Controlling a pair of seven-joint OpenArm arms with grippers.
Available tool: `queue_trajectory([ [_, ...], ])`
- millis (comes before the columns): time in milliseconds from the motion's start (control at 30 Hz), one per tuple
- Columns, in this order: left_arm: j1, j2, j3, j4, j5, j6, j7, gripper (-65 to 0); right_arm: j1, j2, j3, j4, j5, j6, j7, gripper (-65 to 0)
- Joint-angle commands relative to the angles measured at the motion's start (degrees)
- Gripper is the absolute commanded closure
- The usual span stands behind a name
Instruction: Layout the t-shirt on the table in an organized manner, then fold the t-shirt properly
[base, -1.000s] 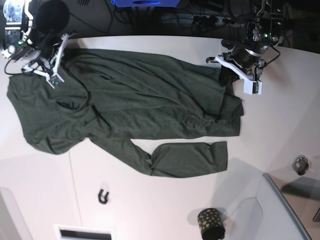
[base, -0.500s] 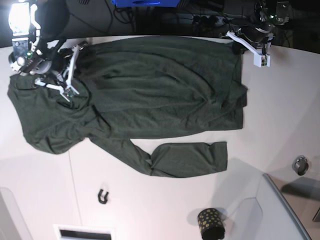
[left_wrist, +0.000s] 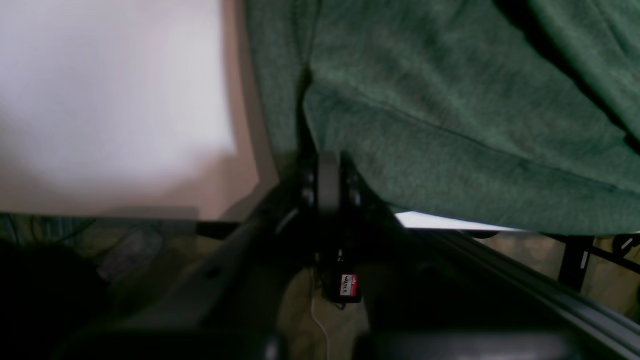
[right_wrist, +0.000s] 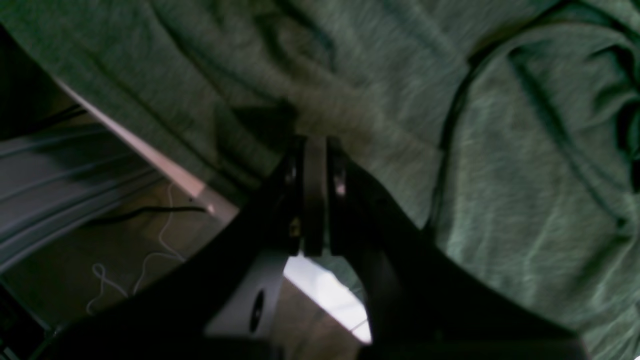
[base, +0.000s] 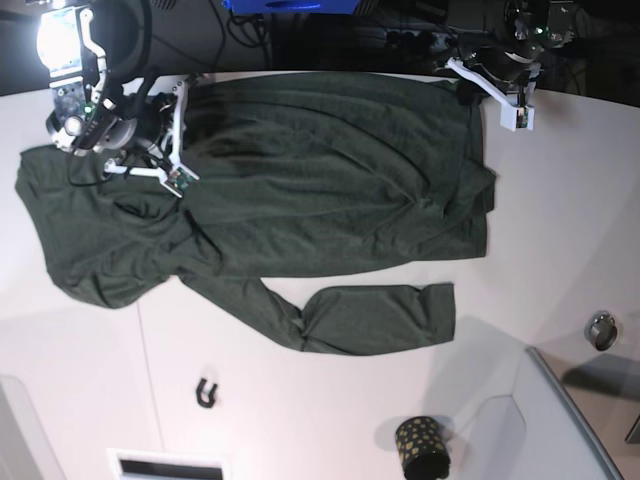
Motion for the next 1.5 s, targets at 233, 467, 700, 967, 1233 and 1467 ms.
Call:
queue_trajectory([
  [233,3.1,-0.3,-0.6,5.6,-0.2,-0.1,-0.9,-15.3,0.6,0.2,0.7,0.1,0.4,0.1,0.7,-1.4],
  [467,4.4,3.4,-7.6,10.6,-0.4,-0.1,-0.9,-34.2,0.6,0.2,0.7,0.1,0.4,0.1,0.7,-1.4],
  [700,-3.0,3.4,-6.5,4.0,-0.2,-0.3,-0.9,-38.5,0.6,0.2,0.4,0.0,0.3,0.1,0.7,-1.4],
  [967,-6.5,3.4,-1.9,-2.1,-0.2,-0.3,-1.2,-38.2,0.4,0.3,0.7,0.0,0.3,0.1,0.7,-1.4],
  [1233,-7.7,3.4,-1.4,-3.9,-0.2,-0.3,-1.0,-31.3,0.4,0.4,0.7,0.0,0.3,0.1,0.7,-1.4],
  [1467,-7.2,3.4,-1.4,-3.4,-0.2,-0.3,-1.0,-3.8,0.5,0.4,0.7,0.0,0.2,0.1,0.7,-1.4],
])
